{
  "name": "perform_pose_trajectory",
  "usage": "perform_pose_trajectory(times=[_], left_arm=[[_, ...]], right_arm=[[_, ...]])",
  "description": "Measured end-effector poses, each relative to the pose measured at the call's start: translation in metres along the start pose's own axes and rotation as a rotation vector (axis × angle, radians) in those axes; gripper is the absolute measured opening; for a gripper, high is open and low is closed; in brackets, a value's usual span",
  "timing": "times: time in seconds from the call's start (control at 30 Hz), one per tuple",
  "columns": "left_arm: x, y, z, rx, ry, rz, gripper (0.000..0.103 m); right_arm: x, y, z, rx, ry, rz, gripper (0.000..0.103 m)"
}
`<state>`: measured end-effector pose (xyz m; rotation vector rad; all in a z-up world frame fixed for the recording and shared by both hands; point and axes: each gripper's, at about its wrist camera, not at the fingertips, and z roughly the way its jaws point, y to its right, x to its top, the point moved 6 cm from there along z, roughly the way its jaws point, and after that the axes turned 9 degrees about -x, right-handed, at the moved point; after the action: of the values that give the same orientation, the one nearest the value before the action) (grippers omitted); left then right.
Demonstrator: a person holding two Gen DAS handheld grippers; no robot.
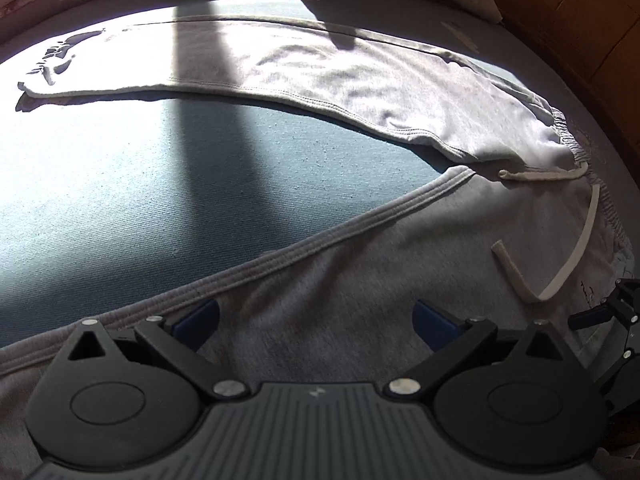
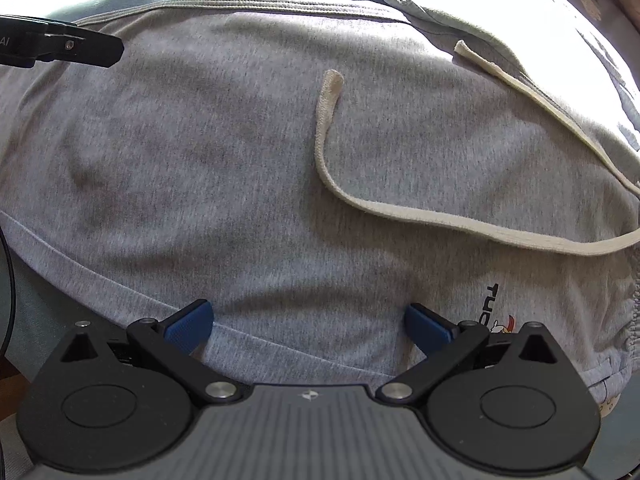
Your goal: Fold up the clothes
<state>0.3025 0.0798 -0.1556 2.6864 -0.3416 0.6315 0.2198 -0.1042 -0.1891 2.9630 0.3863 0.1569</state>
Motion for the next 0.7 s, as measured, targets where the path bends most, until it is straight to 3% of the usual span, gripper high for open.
perform_pose_trajectory(times=[0.1, 0.2, 0.3, 0.47, 0.7], left_arm=[[-0.012, -0.022, -0.007, 0.032, -0.01, -0.091, 0.102], [-0.022, -0.04, 0.002, 0.066, -0.025, -0.114, 0.102], [-0.018, -0.058, 0.007, 0.093, 0.011, -0.152, 0.102], [-0.014, -0.079, -0.02, 0.125, 0.087, -0.242, 0.102], [-0.036, -0.126, -0.033, 0.217, 0.075, -0.31, 0.102]], right_arm=[[0.007, 0.005, -0.006, 0.033, -0.016, 0.032, 0.103], [0.017, 0.005, -0.015, 0.042, 0.012, 0.038, 0.103], [0.026, 0.002, -0.021, 0.047, 0.034, 0.038, 0.103], [0.04, -0.01, -0.034, 0.059, 0.075, 0.014, 0.103], [0.066, -0.035, -0.047, 0.089, 0.11, -0.028, 0.103]])
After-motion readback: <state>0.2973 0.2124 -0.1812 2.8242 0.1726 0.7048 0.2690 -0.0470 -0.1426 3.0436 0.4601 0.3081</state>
